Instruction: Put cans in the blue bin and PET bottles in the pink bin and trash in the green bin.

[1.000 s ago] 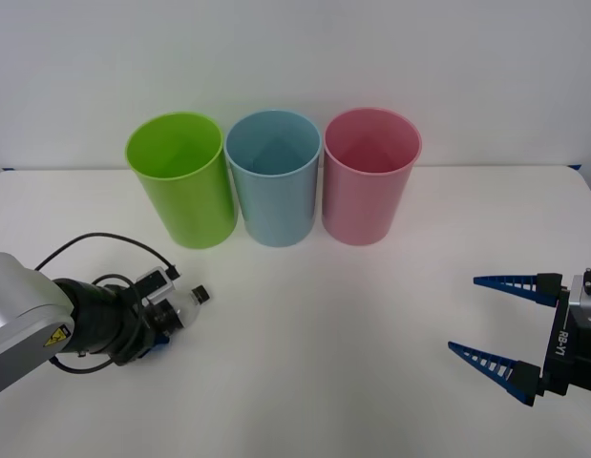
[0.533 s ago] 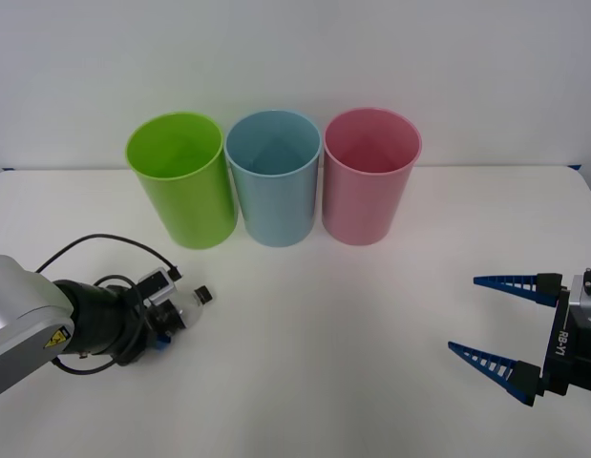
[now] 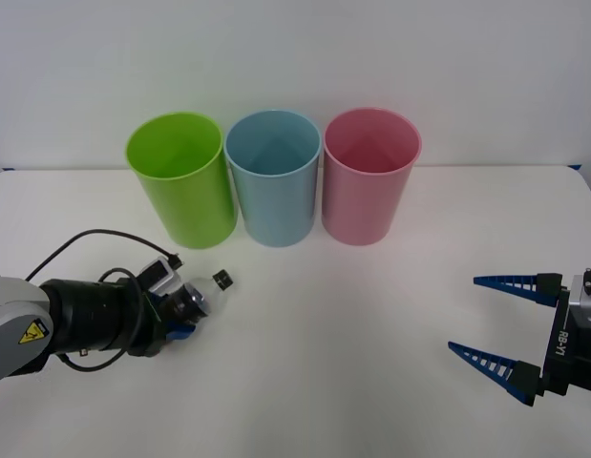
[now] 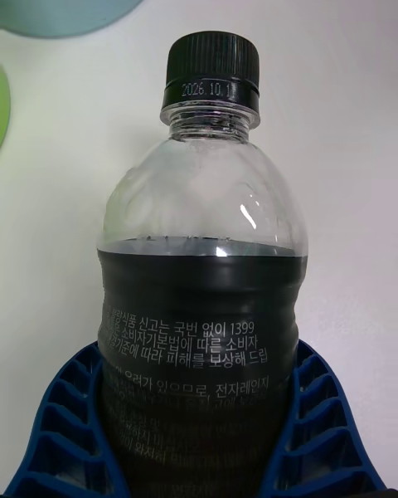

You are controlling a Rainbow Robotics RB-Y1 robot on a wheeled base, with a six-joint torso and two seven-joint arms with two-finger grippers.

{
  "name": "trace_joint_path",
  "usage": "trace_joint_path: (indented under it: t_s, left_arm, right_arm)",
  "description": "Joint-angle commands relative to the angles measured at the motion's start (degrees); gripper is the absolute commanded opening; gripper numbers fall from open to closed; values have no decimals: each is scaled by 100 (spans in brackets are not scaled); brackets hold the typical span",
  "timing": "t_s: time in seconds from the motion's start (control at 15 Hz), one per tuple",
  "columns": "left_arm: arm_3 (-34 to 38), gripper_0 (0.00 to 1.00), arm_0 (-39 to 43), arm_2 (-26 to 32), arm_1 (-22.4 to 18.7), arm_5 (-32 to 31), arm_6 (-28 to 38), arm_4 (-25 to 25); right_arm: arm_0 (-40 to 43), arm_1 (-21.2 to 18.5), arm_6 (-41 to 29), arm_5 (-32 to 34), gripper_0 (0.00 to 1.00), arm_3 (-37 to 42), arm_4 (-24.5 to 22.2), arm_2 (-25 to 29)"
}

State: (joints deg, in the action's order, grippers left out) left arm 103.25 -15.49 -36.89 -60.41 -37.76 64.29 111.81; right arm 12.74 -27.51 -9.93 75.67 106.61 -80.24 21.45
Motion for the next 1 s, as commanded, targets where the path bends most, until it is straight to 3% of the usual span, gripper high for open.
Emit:
trace_joint_path:
  t_s: [0.07,0.47,0.73,1.0]
  left_arm:
    - [-33,0,82,15,-76,322,-637,-1144]
    - [54,0,284,209,-199,629,-2904,-4167]
    - [318,0,424,543,-199,629,-3774,-5169]
    - [652,0,442,824,-480,410,-3801,-6136]
  right_arm:
    - [0,0,0,0,100,0,0,0]
    - [0,0,0,0,100,0,0,0]
    - [0,0,0,0,100,0,0,0]
    - [0,0,0,0,100,0,0,0]
